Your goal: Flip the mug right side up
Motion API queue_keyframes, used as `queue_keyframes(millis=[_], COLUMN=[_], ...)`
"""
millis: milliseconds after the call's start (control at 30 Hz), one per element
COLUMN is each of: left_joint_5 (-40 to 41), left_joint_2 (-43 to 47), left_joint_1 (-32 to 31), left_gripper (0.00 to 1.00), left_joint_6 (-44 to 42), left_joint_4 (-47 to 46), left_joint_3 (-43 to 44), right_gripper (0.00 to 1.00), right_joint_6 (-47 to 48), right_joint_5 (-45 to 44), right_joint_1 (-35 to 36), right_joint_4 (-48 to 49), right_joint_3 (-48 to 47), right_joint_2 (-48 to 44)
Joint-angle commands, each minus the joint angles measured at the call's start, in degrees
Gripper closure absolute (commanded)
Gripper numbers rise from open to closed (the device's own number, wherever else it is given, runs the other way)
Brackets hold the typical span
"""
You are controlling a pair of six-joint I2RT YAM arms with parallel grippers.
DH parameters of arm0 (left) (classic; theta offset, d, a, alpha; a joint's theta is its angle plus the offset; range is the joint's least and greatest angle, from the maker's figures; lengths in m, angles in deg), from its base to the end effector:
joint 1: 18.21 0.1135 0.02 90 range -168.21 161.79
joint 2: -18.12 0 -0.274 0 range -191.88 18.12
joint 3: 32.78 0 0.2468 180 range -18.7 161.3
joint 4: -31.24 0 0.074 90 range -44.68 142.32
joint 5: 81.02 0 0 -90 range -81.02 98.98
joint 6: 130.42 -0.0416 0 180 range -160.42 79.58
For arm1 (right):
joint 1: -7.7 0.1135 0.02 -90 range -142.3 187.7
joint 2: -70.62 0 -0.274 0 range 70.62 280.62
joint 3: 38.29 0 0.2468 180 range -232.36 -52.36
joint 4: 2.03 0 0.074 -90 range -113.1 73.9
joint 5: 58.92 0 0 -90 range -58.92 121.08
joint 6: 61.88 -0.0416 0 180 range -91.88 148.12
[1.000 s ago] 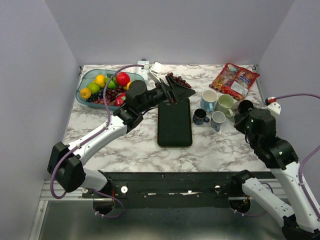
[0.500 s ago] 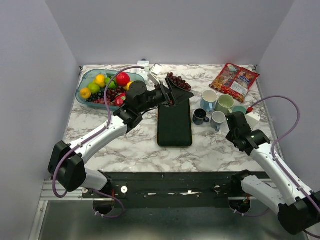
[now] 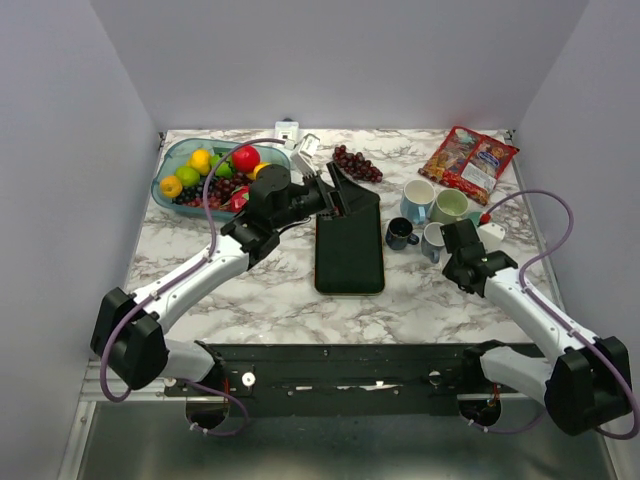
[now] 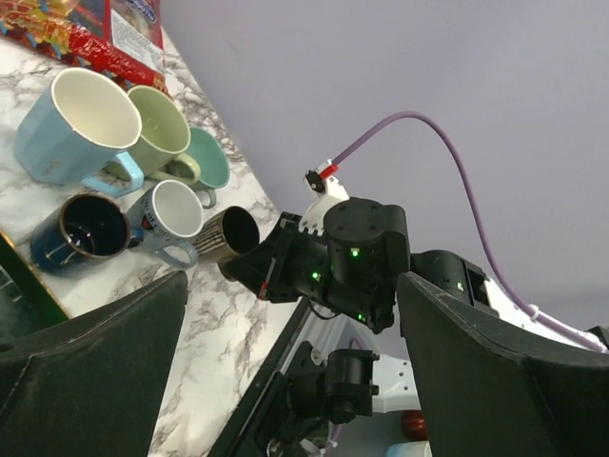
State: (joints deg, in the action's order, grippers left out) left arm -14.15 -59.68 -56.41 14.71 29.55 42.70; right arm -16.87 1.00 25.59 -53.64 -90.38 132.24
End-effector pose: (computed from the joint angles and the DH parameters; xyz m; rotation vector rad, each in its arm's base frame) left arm 0.2421 -0.2113 0.3701 0.0947 1.8216 -1.5373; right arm 0.1836 0.0374 0.2174 0.7353 2.3312 -0.2317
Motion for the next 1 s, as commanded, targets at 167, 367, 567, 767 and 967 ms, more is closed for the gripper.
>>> queue_keyframes(millis=[167, 367, 567, 767, 967], left_joint_5=[4.3, 8.2, 19.7, 35.7, 42.1], left_joint_2=[4.6, 5.7, 8.4, 16.1, 22.8], left_joint_1=[0.4, 0.8, 1.0, 1.2, 1.2], left_gripper=[0.01, 0.01, 0.01, 0.01, 0.01], left_joint_6=[-6.5, -11.1, -19.3, -25.9, -27.8], left_joint_4=[9.3, 19.7, 40.3, 52.2, 56.8], left_joint_3=[0.9, 5.0, 13.5, 15.2, 15.3], right_gripper=[0.59, 0.29, 0.03, 0.0, 0.0], right_joint_6=[0.7, 1.0, 4.4, 4.6, 8.1], right_joint_5=[2.2, 2.5, 1.8, -0.7, -5.9], right_joint_1=[-0.2, -0.2, -0.2, -0.2, -0.2], right_joint_4=[3.6, -3.1, -8.9, -15.6, -17.4], right_joint_3=[1.3, -3.2, -9.3, -16.2, -22.7], right_joint_2=[-3.6, -6.2, -16.6, -24.9, -27.9])
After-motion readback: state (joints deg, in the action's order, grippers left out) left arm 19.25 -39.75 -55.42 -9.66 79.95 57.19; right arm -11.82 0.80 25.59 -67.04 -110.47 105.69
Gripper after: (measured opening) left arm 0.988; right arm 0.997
